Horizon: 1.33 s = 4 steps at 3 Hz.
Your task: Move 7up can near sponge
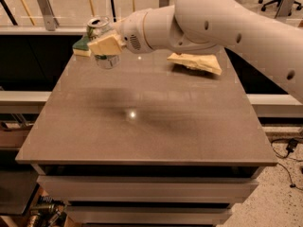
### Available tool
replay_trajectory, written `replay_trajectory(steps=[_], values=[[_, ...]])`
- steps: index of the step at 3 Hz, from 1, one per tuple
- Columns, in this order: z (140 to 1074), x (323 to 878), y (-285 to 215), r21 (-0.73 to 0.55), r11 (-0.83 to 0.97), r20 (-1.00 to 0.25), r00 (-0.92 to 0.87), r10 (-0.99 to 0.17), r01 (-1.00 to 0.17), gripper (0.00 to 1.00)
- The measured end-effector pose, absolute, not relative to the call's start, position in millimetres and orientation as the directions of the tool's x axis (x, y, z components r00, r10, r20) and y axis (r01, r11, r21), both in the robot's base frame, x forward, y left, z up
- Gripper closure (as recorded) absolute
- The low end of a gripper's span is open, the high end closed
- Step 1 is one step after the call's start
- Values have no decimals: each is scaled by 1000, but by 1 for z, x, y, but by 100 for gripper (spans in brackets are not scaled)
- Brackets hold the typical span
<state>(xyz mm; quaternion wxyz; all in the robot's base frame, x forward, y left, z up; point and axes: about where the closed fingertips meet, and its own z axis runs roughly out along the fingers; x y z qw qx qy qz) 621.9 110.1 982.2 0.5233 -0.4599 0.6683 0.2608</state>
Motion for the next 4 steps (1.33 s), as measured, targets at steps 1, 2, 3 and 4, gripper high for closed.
replay_trajectory(steps=[1, 2, 3, 4], values=[[987, 651, 122, -116, 465, -940, -54, -338, -878, 100], [983, 681, 128, -97, 510, -942, -87, -325, -855, 100], [972, 715, 132, -74, 557, -945, -120, -303, -827, 100], [959, 742, 135, -60, 586, -949, -137, -285, -808, 100]])
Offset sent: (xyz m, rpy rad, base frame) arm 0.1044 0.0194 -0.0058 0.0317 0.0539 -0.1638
